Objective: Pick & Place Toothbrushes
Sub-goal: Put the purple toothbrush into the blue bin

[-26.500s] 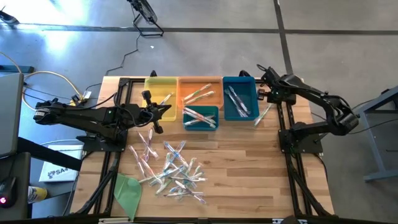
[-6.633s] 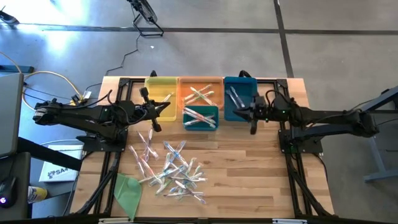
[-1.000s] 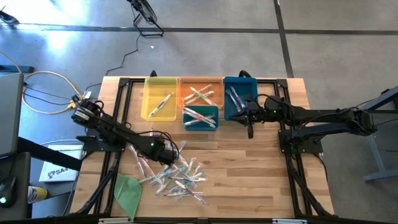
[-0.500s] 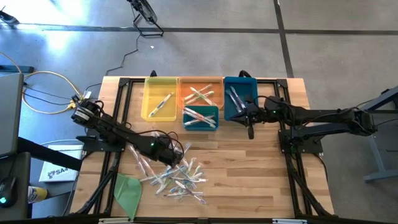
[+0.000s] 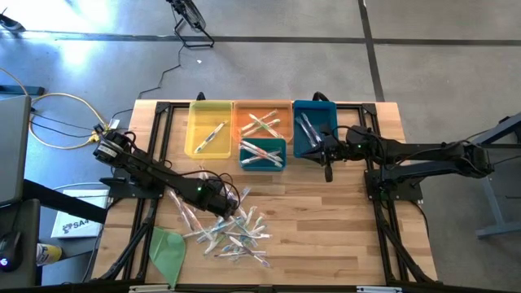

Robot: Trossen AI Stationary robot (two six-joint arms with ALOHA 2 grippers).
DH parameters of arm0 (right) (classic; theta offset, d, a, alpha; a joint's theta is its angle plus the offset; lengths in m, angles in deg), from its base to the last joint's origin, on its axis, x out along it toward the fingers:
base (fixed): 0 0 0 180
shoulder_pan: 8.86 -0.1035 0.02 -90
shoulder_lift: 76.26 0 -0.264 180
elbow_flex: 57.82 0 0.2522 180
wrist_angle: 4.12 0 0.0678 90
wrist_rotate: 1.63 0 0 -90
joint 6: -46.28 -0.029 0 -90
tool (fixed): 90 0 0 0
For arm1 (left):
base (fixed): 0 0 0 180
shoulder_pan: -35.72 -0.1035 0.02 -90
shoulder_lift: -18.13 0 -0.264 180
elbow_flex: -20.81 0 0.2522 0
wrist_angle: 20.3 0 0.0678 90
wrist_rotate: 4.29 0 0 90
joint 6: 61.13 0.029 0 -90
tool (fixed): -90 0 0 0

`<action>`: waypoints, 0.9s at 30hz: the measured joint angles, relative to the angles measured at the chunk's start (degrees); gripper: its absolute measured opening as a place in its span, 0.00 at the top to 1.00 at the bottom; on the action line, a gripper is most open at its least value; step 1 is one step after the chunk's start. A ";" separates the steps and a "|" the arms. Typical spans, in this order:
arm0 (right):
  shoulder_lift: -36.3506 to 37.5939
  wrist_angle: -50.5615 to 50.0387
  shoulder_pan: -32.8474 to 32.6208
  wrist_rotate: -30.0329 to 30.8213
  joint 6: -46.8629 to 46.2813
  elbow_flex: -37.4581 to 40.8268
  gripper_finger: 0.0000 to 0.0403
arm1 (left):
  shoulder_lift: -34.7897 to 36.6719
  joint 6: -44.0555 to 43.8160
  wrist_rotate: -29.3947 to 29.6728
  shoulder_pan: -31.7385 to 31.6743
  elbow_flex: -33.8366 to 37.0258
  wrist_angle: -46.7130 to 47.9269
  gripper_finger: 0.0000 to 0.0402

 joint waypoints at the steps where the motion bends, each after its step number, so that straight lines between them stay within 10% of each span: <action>1: 0.00 0.01 0.02 0.02 -0.02 0.00 0.99 | 0.00 0.00 0.00 0.00 0.00 0.00 0.85; 15: 0.00 -0.02 0.02 0.02 -0.02 0.00 0.99 | 0.02 -0.45 -1.25 -0.02 0.00 0.51 0.83; 27: 0.00 -0.04 0.02 0.04 1.03 0.00 0.99 | 0.04 0.98 -4.61 -0.02 0.00 0.85 0.62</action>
